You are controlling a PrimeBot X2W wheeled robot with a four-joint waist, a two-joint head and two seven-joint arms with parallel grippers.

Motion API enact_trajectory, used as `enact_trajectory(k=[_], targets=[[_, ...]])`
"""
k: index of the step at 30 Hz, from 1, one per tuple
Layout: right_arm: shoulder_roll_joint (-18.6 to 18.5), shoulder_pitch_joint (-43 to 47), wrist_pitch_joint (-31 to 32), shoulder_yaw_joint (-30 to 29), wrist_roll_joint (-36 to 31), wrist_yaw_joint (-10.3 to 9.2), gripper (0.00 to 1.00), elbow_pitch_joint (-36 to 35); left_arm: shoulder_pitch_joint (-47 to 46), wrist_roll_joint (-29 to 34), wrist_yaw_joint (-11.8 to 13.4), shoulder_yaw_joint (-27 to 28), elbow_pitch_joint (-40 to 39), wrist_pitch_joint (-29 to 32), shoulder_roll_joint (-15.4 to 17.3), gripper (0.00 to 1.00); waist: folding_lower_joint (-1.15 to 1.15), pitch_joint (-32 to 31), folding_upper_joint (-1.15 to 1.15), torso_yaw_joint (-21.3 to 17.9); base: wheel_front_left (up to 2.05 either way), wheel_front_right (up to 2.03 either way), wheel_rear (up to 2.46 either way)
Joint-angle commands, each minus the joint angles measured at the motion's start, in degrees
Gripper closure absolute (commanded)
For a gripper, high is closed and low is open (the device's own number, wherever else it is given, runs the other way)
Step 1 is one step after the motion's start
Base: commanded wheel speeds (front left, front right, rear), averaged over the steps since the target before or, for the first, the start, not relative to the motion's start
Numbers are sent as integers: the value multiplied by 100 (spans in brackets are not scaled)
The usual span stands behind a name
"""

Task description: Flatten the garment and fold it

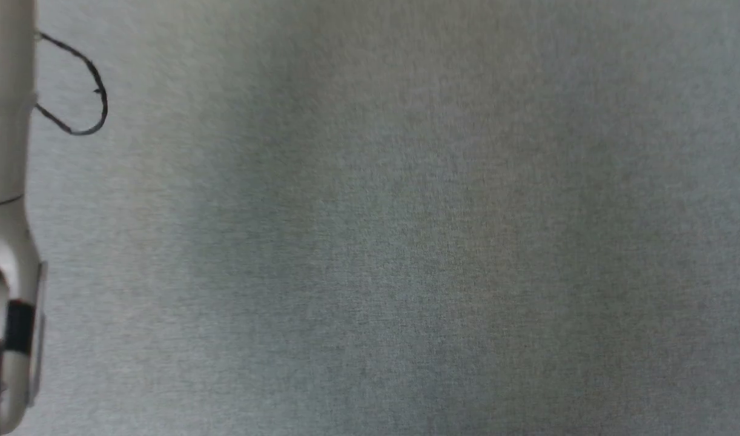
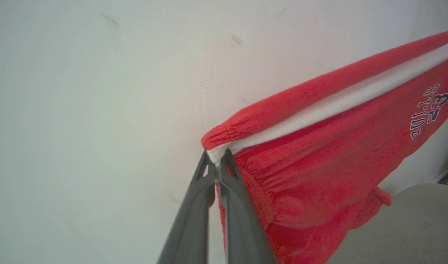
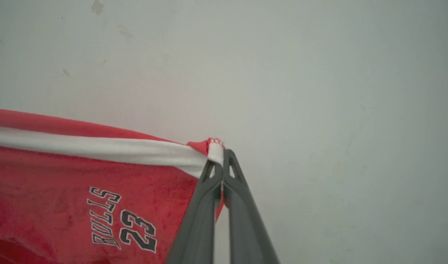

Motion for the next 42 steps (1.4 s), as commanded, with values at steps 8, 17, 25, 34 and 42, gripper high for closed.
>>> enact_trajectory(k=[8,17,25,34,42], targets=[[82,462,-525,531,410,-19,100,892,366,64,1,-269,1189,-1039,-460,100,-3,452,0,-50,0,0,0],[91,2256,-883,1370,1045,-19,100,1159,2273,-95,-36,-879,1830,-1798,-773,100,-3,-146,0,83,0,0,0],[-438,3831,-728,1994,1738,-19,100,795,4005,-374,-45,-1538,1580,-2097,-534,100,-3,-950,0,190,0,0,0],[-1127,5338,70,2220,2458,-19,100,197,5532,-639,-8,-1951,550,-2084,-59,100,-3,-1875,0,214,0,0,0],[-1727,6739,796,1992,2810,-19,100,-596,6862,-751,342,-2145,-773,-1894,348,100,-3,-2447,0,290,0,0,0]])
